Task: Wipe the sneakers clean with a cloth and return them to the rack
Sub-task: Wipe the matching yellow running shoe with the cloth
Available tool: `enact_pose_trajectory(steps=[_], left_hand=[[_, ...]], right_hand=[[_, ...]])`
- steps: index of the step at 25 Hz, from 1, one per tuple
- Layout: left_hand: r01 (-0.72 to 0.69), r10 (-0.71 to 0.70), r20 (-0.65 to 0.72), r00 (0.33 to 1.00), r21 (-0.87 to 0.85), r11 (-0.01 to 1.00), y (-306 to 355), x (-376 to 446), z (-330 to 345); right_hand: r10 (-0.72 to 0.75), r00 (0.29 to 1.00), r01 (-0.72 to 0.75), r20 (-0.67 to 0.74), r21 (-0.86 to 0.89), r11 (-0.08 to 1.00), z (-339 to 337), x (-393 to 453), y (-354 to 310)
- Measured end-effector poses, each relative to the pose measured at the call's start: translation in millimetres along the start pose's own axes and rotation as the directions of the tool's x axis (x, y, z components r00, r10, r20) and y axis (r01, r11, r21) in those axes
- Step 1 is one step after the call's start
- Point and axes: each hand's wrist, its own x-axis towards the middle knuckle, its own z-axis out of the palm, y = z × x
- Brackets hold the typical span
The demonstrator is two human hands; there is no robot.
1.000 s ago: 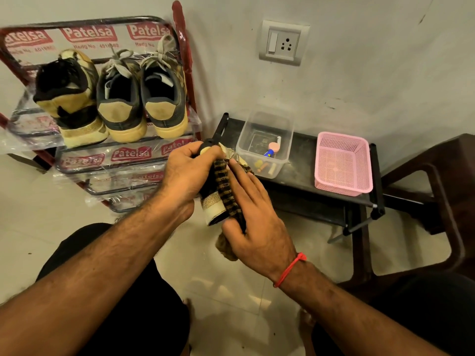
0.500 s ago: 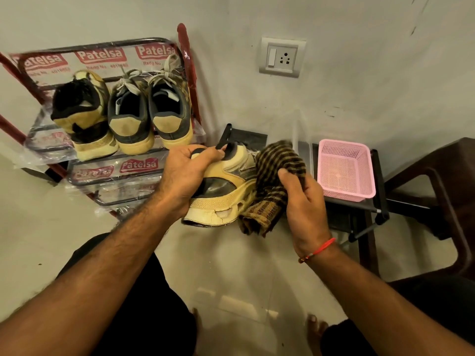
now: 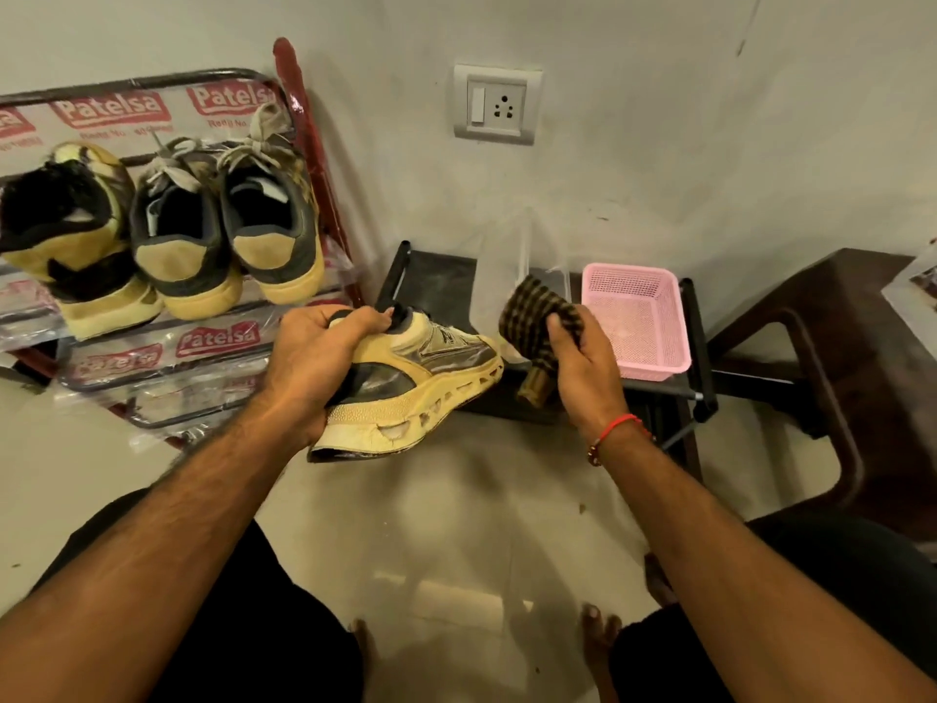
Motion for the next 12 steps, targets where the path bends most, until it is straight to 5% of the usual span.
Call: enact_pose_trajectory(steps=[5,12], left_hand=[[0.059,-0.056,-0.059,0.997,0.046,0.997,2,1,-9],[0.076,-0.067,-0.076,0.995,0.124,0.989,-1,2,-26]], right_hand=[[0.196,0.979,-0.202,0.050,0.255,0.946,19,-7,-11],[0.246,0.960,-0.271,0.130,0.234,0.934,32,-26,-17]])
